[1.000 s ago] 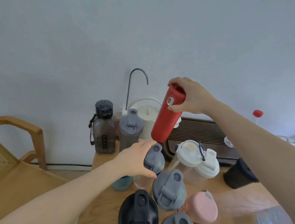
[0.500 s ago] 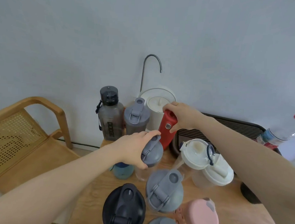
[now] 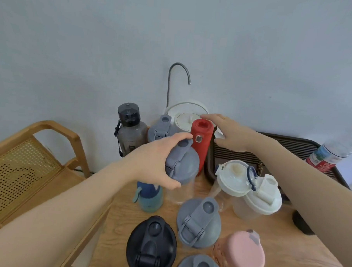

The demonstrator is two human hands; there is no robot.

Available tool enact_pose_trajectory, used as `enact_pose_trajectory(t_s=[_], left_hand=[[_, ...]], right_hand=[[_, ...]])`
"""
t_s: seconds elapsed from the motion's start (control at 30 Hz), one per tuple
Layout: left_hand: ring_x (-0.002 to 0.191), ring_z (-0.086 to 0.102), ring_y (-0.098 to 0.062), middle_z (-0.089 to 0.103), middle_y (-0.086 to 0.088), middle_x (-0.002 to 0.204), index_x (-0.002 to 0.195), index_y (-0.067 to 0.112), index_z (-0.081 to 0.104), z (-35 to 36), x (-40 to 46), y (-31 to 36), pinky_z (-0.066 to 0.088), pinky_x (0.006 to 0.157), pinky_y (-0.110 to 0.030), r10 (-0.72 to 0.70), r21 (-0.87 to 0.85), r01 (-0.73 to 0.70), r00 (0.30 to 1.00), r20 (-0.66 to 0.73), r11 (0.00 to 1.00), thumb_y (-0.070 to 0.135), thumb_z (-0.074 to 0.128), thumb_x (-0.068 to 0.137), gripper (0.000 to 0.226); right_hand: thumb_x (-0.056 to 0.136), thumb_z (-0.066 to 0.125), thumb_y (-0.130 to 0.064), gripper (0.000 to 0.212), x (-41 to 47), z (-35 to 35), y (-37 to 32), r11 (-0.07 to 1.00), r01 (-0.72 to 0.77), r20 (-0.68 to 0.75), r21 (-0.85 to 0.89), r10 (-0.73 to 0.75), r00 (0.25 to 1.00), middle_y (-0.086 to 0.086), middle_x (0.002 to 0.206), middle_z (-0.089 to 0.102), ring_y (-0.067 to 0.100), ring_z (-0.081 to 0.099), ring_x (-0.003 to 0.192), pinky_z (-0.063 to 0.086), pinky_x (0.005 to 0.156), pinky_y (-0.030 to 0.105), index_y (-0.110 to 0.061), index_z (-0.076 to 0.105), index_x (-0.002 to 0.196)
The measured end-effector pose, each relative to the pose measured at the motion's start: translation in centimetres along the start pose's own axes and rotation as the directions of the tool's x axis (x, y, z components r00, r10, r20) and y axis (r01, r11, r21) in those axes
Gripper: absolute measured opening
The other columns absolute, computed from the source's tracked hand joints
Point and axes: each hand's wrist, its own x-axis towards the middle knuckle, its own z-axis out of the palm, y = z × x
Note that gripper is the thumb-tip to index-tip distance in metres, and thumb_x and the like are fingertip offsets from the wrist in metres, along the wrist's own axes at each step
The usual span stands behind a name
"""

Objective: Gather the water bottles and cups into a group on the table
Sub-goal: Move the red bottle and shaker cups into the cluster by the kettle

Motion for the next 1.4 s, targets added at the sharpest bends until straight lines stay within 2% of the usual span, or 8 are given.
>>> enact_pose_trajectory(t_s=[0.17,0.33,0.53,0.77,0.93,1.07,1.27,1.4], left_hand=[[0.097,0.046,0.007,0.040,0.034,0.112,0.134,0.048,0.020,-3.0,-1.8,0.5,0.038,0.082,-0.007,0.048,-0.079,-0.056,0.993,-0.109,0.995,0.030,0.080,0.057,0.099],[0.102,0.049,0.013,0.050,0.032,0.114,0.120,0.067,0.022,-5.7,-4.5,0.1,0.042,0.082,-0.003,0.042,-0.168,-0.066,0.988,-0.146,0.984,0.045,0.071,0.049,0.089],[0.114,0.049,0.004,0.049,0.027,0.125,0.121,0.060,0.033,-8.7,-7.6,-2.0,0.044,0.092,-0.017,0.074,-0.309,-0.143,0.972,-0.225,0.940,0.044,0.070,0.048,0.084],[0.111,0.045,0.015,0.042,0.035,0.123,0.124,0.055,0.027,-8.9,-10.0,-6.5,0.036,0.083,0.001,0.111,-0.242,-0.162,0.971,-0.213,0.957,0.043,0.074,0.050,0.089],[0.110,0.044,0.005,0.043,0.025,0.125,0.135,0.043,0.025,-5.5,-9.9,-11.4,0.039,0.088,-0.011,0.035,-0.174,-0.062,0.987,-0.156,0.983,0.032,0.080,0.058,0.095],[0.118,0.042,-0.008,0.038,0.018,0.130,0.135,0.047,0.020,-2.0,-9.2,-15.1,0.038,0.094,-0.026,-0.040,-0.212,0.012,0.991,-0.129,0.977,0.036,0.079,0.062,0.095],[0.117,0.044,-0.020,0.045,0.004,0.132,0.138,0.035,0.023,0.9,-7.5,-16.6,0.042,0.097,-0.038,-0.080,-0.237,0.025,0.971,-0.225,0.971,0.047,0.069,0.057,0.094],[0.117,0.044,-0.021,0.044,0.002,0.131,0.139,0.032,0.022,1.9,-6.6,-16.7,0.040,0.097,-0.036,-0.049,-0.233,-0.005,0.973,-0.224,0.972,0.047,0.068,0.059,0.095]], right_hand=[[0.083,0.046,-0.001,0.047,-1.0,0.1,-2.2,1.000,-0.002,-0.121,0.016,0.004,0.993,0.005,0.137,0.045,0.021,0.046,0.123,0.037,0.102,0.034,-0.018,0.051,0.127],[0.082,0.044,0.002,0.033,-1.4,1.2,-6.4,0.995,0.069,-0.289,0.073,-0.045,0.956,-0.001,0.101,0.056,0.013,0.048,0.083,0.044,0.085,0.033,-0.012,0.062,0.105],[0.083,0.049,-0.008,0.026,-0.5,4.0,-10.0,0.999,0.025,-0.057,0.044,-0.023,0.998,0.002,0.097,0.060,0.014,0.049,0.086,0.038,0.079,0.024,-0.012,0.060,0.105],[0.085,0.056,-0.034,0.060,1.9,10.2,-13.6,0.995,-0.095,0.323,-0.033,0.100,0.941,0.009,0.128,0.048,0.026,0.052,0.112,0.045,0.095,0.041,-0.022,0.031,0.138],[0.083,0.060,-0.043,0.078,2.7,12.6,-14.2,0.980,-0.196,0.422,-0.040,0.194,0.886,0.008,0.144,0.035,0.026,0.047,0.122,0.041,0.096,0.034,-0.022,0.018,0.145],[0.076,0.066,-0.050,0.088,3.2,14.6,-14.4,0.969,-0.193,0.449,-0.152,0.242,0.860,0.008,0.142,0.036,0.030,0.049,0.120,0.046,0.096,0.043,-0.024,0.017,0.144],[0.070,0.072,-0.040,0.064,4.0,15.7,-14.8,0.943,-0.180,0.358,-0.279,0.276,0.892,0.005,0.107,0.048,0.030,0.058,0.093,0.054,0.075,0.043,-0.019,0.038,0.120],[0.069,0.074,-0.029,0.064,3.5,15.5,-14.6,0.923,-0.165,0.398,-0.347,0.304,0.865,0.008,0.114,0.044,0.031,0.058,0.090,0.054,0.072,0.042,-0.018,0.039,0.121]])
